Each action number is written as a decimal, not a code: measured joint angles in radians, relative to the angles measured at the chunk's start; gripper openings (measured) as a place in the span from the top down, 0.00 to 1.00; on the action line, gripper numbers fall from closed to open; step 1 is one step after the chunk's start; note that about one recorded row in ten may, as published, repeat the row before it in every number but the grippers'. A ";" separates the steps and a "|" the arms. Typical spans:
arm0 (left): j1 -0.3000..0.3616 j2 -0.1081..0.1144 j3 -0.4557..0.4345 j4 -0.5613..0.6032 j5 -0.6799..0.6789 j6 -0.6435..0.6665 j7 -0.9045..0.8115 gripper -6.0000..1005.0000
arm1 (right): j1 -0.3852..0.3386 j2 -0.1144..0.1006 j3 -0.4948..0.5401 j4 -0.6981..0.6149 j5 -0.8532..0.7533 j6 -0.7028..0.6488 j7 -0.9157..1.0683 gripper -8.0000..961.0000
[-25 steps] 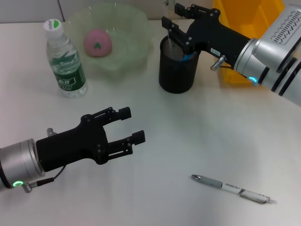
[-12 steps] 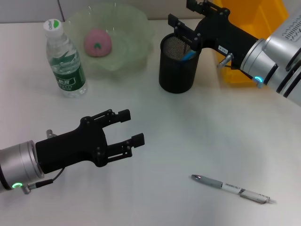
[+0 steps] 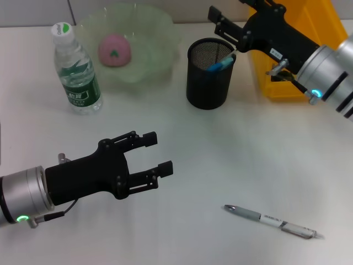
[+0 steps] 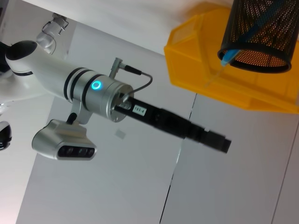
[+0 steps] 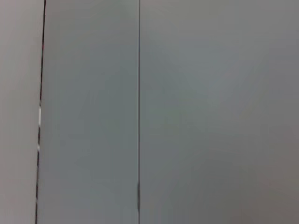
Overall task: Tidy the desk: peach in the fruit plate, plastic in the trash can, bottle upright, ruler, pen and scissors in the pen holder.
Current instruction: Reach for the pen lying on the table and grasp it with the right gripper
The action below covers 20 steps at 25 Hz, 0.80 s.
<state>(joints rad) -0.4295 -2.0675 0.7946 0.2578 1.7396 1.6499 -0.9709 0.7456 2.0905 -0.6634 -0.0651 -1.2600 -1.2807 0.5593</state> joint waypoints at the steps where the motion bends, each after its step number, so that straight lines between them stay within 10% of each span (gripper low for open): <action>1: -0.001 0.000 0.000 0.000 0.000 0.000 0.001 0.23 | -0.005 -0.001 0.000 -0.005 0.000 -0.014 0.018 0.23; 20: -0.008 0.004 0.026 0.014 0.002 -0.001 0.079 0.23 | -0.234 -0.015 -0.154 -0.620 -0.372 -0.389 0.892 0.23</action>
<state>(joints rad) -0.4375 -2.0637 0.8207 0.2716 1.7415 1.6486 -0.8914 0.5114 2.0755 -0.8173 -0.6849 -1.6316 -1.6695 1.4517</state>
